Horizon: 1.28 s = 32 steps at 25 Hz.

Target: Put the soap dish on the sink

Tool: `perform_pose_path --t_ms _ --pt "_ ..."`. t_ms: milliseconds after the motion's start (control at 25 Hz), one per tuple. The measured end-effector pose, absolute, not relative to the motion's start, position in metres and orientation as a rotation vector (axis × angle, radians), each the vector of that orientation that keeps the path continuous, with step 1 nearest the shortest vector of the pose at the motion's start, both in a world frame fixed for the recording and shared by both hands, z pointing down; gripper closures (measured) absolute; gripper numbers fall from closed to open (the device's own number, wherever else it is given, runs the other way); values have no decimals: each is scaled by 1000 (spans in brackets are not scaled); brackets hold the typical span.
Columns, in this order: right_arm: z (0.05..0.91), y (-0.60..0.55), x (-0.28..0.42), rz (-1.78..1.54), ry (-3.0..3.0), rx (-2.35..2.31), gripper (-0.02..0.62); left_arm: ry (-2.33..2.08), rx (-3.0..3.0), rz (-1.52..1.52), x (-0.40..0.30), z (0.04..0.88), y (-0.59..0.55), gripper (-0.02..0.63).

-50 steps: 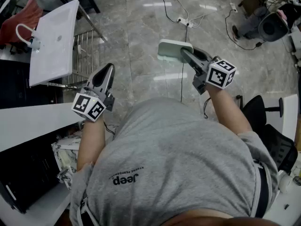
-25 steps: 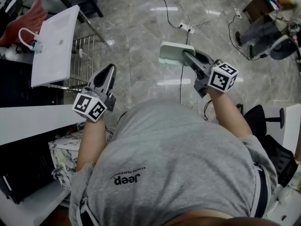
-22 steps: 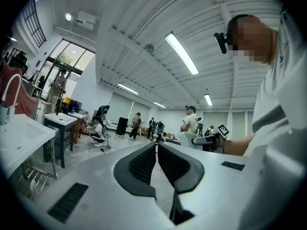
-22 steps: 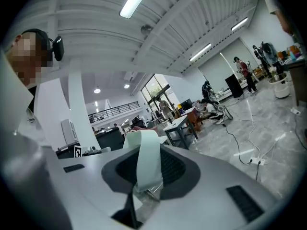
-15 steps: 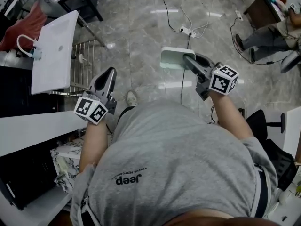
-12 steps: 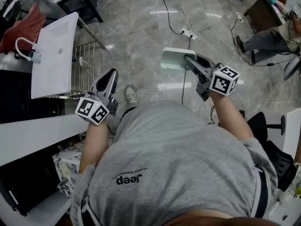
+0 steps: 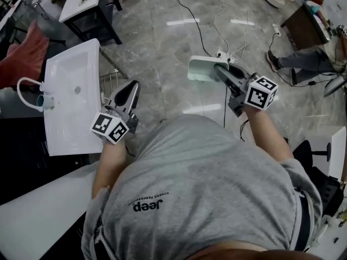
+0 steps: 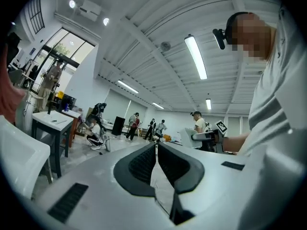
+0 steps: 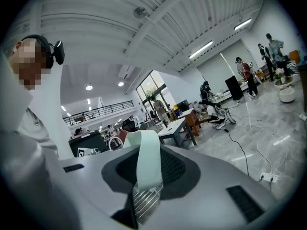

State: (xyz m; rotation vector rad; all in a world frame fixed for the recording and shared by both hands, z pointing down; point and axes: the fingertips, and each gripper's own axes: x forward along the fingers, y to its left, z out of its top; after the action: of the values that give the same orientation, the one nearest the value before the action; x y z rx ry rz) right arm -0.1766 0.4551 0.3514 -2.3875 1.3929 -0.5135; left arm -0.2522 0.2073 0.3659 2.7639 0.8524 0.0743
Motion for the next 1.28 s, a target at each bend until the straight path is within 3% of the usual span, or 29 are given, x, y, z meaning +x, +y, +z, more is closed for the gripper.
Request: perform_pose_path --t_ms 320,720,1280 --pt "347 345 -71 -583 1406 -2387 465 803 2750 80 -159 368 93 578" --pt "367 305 48 -631 1479 -2328 465 702 2756 147 -67 396 61 579" --pt "350 281 317 -634 1736 -2181 466 356 2824 28 154 365 59 580"
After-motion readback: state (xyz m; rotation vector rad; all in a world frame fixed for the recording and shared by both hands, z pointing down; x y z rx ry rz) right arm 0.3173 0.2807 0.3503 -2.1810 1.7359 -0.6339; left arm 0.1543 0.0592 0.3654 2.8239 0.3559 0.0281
